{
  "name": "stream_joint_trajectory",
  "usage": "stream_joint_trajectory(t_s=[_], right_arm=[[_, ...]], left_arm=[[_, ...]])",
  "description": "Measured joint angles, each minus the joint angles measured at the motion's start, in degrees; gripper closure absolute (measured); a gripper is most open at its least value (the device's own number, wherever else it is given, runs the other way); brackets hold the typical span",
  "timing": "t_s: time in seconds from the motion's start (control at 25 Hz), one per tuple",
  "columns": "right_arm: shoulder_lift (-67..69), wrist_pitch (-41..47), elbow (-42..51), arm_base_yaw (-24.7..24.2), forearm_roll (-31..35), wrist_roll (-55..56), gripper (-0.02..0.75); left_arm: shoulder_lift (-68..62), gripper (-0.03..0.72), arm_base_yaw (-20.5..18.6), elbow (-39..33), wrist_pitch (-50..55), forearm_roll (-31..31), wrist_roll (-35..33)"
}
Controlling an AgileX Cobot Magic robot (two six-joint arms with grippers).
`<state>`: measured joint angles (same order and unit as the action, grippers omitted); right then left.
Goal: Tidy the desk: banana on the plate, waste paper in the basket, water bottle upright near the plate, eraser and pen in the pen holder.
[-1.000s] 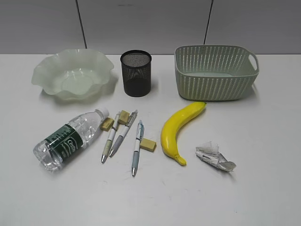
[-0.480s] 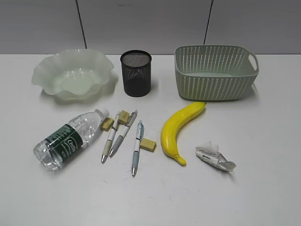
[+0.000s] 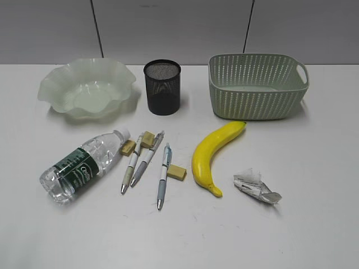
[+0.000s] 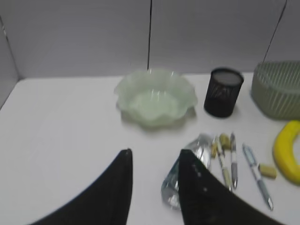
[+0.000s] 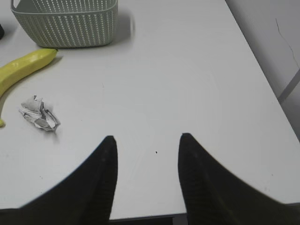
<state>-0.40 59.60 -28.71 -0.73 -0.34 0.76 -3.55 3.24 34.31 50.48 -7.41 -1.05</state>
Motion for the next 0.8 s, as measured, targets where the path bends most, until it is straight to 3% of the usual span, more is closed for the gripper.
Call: stream_joint_trajectory(t_s=[0.2, 0.36, 0.64, 0.8], right_arm=[[0.0, 0.0, 0.0, 0.0, 0.34, 0.0, 0.387], [0.0, 0.0, 0.0, 0.0, 0.34, 0.0, 0.388], [0.0, 0.0, 0.0, 0.0, 0.34, 0.0, 0.388], [0.0, 0.0, 0.0, 0.0, 0.0, 0.0, 0.387]], left_arm=[[-10.32, 0.429, 0.05, 0.69, -12.86, -5.61, -1.6], [-22.12, 0.397, 0.05, 3.25, -20.3, -12.91, -10.84], [-49.08, 0.358, 0.27, 13.8, -16.82, -32.53, -32.35], [-61.48, 0.297, 4.34, 19.0, -14.7, -35.48, -36.57]])
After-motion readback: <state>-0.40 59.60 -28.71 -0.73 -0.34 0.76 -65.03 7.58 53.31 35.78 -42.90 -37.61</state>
